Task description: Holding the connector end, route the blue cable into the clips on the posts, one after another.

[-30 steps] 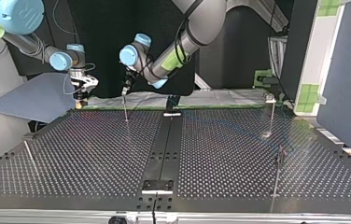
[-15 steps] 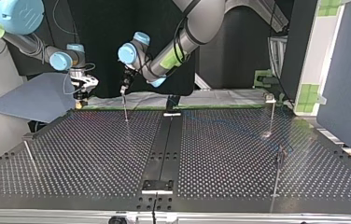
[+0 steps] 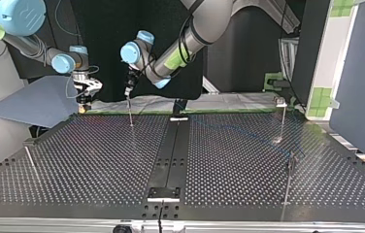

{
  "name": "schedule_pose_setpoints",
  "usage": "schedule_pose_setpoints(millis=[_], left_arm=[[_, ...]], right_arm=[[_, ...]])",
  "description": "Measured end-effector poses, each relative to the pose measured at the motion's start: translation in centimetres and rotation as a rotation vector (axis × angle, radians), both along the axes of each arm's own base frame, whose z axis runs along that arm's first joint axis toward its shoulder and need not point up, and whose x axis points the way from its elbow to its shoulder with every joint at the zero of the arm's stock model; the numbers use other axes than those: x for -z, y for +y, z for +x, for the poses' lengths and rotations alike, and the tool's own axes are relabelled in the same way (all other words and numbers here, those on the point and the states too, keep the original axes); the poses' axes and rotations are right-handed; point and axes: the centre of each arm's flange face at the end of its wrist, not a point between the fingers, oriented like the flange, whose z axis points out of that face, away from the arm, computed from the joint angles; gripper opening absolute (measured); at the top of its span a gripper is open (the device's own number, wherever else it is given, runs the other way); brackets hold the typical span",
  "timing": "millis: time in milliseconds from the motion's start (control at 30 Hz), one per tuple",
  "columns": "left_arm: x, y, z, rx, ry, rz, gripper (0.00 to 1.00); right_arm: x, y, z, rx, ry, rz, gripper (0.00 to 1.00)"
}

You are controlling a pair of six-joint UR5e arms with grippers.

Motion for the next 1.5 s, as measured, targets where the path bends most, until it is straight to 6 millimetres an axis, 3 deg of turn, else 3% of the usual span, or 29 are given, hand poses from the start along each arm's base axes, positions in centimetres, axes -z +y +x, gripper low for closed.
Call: schedule_pose_setpoints(millis=[833,1500], left_arm=[[0.0,2.0,0.4,-0.189,-0.034,0.103,1.0],[0.0,2.1,0.4,-0.197,-0.034,0.101,1.0]], right_arm=[[0.0,0.0,0.2,-0.006,-0.001,-0.001,0.0],[0.0,0.0,0.2,-0.006,-0.001,0.001,0.0]])
